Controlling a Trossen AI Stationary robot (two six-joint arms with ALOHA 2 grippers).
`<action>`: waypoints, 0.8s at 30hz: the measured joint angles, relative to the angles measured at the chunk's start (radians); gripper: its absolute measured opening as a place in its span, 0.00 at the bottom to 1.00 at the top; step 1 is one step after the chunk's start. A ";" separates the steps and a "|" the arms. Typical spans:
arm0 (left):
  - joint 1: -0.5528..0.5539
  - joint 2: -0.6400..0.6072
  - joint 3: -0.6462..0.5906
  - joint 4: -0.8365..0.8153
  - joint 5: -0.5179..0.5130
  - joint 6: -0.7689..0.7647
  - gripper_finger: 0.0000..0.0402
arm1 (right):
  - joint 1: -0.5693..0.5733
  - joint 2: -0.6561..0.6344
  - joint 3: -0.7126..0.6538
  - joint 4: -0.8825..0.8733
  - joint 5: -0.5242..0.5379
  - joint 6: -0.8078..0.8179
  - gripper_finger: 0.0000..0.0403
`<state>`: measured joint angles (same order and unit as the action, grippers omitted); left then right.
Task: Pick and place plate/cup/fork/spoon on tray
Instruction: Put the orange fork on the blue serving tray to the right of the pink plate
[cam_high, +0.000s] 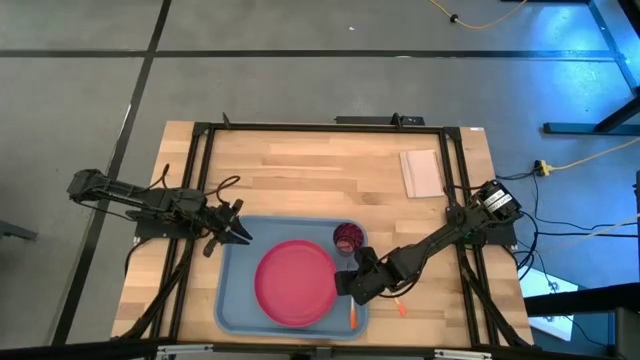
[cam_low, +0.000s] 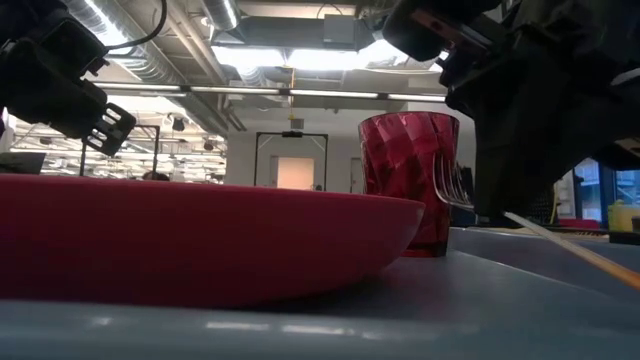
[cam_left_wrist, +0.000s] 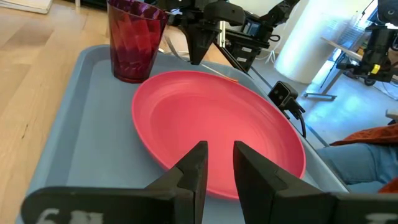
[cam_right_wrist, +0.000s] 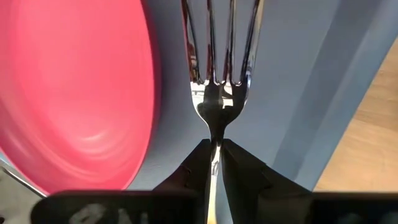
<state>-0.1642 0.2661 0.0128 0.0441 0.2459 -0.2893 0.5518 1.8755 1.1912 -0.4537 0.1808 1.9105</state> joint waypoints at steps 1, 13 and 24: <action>0.000 0.000 0.000 0.000 0.000 0.000 0.17 | -0.001 0.000 0.000 -0.003 0.000 0.010 0.11; 0.000 0.000 0.000 0.000 0.008 0.000 0.17 | -0.011 0.002 0.000 -0.032 -0.076 0.007 0.11; 0.000 0.000 0.000 0.000 0.008 0.000 0.17 | -0.013 0.003 0.000 -0.009 -0.071 -0.057 0.11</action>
<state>-0.1646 0.2661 0.0128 0.0439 0.2535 -0.2893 0.5385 1.8782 1.1912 -0.4631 0.1097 1.8530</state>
